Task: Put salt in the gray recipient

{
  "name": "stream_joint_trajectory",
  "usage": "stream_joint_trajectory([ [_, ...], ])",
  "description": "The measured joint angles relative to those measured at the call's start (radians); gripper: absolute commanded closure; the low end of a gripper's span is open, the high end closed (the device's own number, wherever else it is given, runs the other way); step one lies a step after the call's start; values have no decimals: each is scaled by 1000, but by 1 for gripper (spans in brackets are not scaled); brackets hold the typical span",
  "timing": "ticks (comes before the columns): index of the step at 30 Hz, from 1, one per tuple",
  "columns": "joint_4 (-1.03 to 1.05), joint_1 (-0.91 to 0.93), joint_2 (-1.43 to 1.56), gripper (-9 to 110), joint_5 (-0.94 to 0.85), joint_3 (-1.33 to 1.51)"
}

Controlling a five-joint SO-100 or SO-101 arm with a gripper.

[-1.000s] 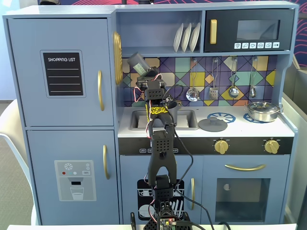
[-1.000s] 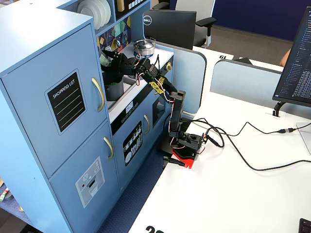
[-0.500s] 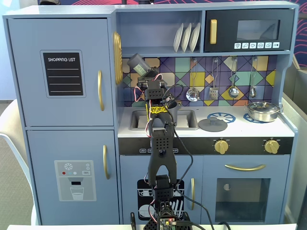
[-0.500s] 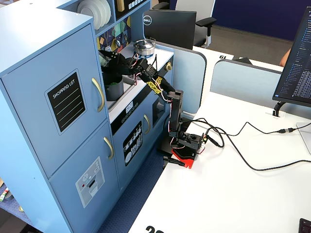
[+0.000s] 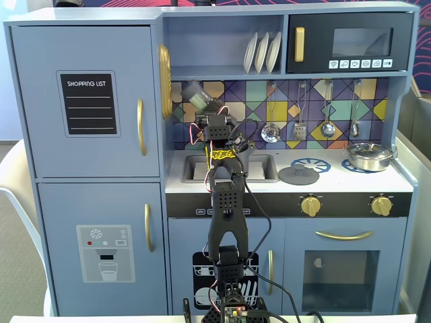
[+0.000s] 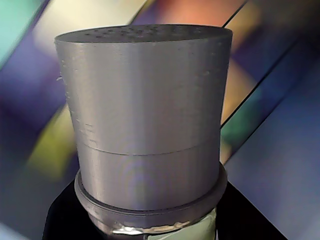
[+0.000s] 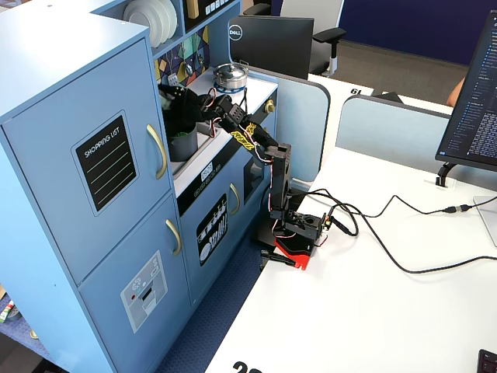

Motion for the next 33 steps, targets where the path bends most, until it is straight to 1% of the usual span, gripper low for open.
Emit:
stream_joint_trajectory([
  [3, -5, 29, 0, 101, -127, -2],
  [6, 6, 107, 17, 101, -357, 44],
  [11, -23, 341, 71, 101, -891, 163],
  [18, -160, 716, 75, 101, -1700, 183],
  [21, -179, 824, 75, 101, -2026, 184],
  [22, -187, 848, 75, 101, -2108, 198],
  [24, -225, 885, 80, 101, -2240, 249],
  [27, -311, 913, 81, 101, -2364, 348],
  [33, -500, 937, 81, 101, -2436, 529],
])
